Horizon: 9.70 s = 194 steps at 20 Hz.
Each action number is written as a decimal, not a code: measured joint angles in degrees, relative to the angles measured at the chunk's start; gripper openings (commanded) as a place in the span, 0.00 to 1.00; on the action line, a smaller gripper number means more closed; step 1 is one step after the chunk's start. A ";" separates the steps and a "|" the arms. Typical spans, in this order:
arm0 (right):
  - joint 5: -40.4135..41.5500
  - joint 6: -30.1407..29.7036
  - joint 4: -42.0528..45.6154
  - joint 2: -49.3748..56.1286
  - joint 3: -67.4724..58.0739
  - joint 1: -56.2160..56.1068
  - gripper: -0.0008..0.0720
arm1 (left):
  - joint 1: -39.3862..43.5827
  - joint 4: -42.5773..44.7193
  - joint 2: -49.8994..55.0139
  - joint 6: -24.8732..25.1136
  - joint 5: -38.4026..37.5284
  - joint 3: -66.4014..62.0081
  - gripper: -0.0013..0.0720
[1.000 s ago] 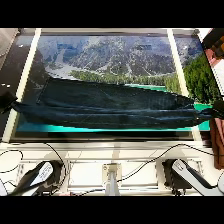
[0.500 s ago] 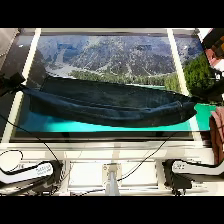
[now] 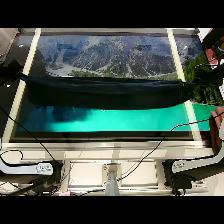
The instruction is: Fold the clothes and pants, and hang the long-sleeved shirts on hangers.
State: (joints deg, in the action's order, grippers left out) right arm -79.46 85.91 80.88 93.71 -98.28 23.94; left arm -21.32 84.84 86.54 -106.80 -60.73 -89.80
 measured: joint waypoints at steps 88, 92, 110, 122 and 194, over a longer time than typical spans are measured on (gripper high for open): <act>7.15 -11.82 -18.47 1.25 -0.74 -7.23 0.07 | -8.39 -38.12 7.43 36.41 -19.02 -0.72 0.05; 13.40 -10.91 -19.23 -2.03 -0.74 -16.96 0.07 | -9.33 -34.95 -1.90 35.34 -20.17 -0.72 0.05; 61.55 3.93 -28.46 20.46 -5.66 -71.69 0.07 | -9.66 -55.69 -11.78 37.70 -18.36 -0.72 0.06; 47.08 5.97 -24.87 24.94 -12.63 -68.39 0.07 | 1.49 -52.74 -3.21 39.45 -10.88 -0.72 0.06; 15.54 -1.51 -17.75 14.01 -12.81 -34.53 0.07 | 7.96 -17.00 -17.49 28.39 -10.56 9.62 0.05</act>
State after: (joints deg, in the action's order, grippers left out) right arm -63.92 84.40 63.13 107.72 -111.09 -10.59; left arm -13.37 67.83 69.06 -78.41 -71.29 -80.18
